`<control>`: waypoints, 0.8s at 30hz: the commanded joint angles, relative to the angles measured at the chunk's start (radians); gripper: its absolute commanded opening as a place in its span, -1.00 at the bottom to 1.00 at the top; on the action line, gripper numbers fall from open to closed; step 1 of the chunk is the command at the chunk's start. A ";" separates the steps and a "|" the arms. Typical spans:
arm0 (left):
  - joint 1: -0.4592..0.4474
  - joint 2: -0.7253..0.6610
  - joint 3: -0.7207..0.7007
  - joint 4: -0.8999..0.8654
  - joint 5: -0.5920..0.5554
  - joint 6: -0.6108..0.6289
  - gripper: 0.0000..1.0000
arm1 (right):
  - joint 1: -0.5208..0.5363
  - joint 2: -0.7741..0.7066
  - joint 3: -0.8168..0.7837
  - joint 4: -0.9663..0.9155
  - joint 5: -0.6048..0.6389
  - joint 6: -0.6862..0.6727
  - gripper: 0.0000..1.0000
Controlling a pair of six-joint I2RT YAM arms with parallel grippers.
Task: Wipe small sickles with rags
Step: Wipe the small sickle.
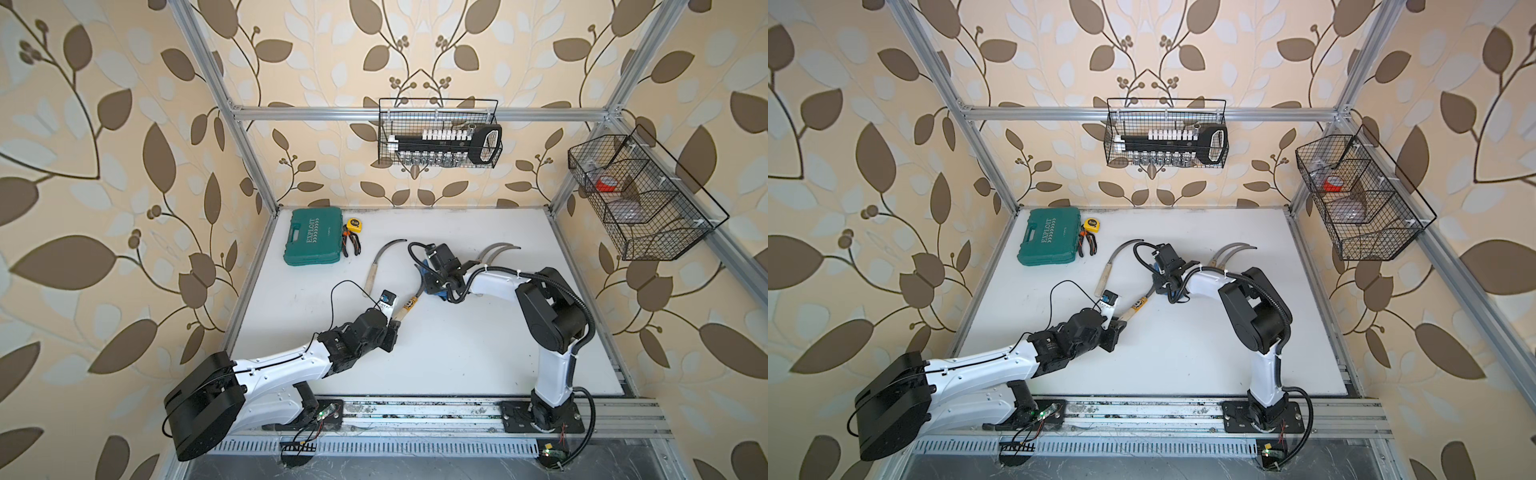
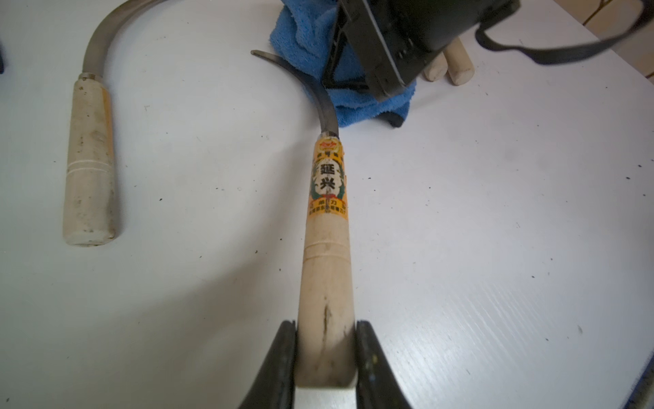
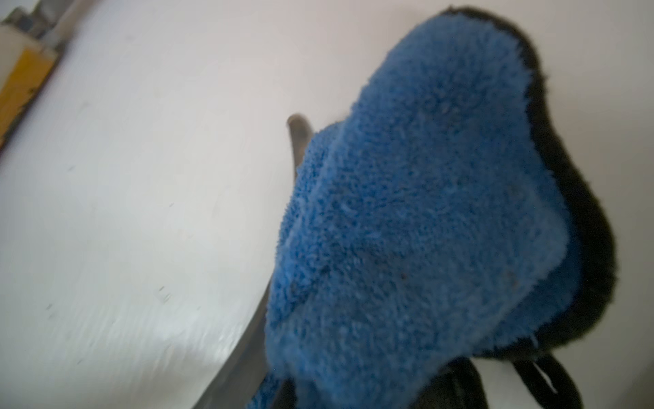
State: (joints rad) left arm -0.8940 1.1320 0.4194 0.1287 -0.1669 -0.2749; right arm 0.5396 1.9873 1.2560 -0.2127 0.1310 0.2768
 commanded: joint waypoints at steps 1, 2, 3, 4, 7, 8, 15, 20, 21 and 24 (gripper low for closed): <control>-0.026 0.033 0.030 0.038 -0.045 0.023 -1.00 | -0.031 0.070 0.091 -0.046 0.001 0.006 -1.00; -0.029 0.047 0.034 0.040 -0.044 0.025 -1.00 | -0.035 0.093 0.123 -0.048 -0.004 -0.007 -1.00; -0.032 0.059 0.040 0.040 -0.046 0.025 -1.00 | -0.035 0.113 0.155 -0.051 -0.009 -0.022 -1.00; -0.035 0.068 0.042 0.040 -0.053 0.025 -1.00 | -0.036 0.134 0.183 -0.055 -0.013 -0.031 -1.00; -0.043 0.083 0.044 0.042 -0.078 0.026 -1.00 | -0.036 0.187 0.260 -0.088 -0.022 -0.041 -1.00; -0.045 0.085 0.047 0.043 -0.081 0.029 -1.00 | -0.033 0.196 0.267 -0.090 -0.030 -0.044 -1.00; -0.048 0.087 0.055 0.029 -0.133 0.014 -1.00 | -0.011 0.155 0.128 -0.033 0.006 -0.037 -1.00; -0.045 0.037 0.065 -0.023 -0.154 -0.061 -1.00 | 0.028 0.065 -0.035 0.031 0.031 -0.016 -1.00; -0.042 0.029 0.079 -0.057 -0.159 -0.089 -1.00 | 0.042 0.043 -0.058 0.035 0.045 -0.011 -1.00; -0.023 0.022 0.122 -0.146 -0.128 -0.165 -1.00 | 0.077 -0.016 -0.105 0.041 0.068 0.005 -1.00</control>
State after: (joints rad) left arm -0.9283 1.1866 0.4747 0.0502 -0.2882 -0.3470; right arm 0.5812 1.9957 1.2125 -0.1085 0.1818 0.2577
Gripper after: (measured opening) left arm 0.250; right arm 0.116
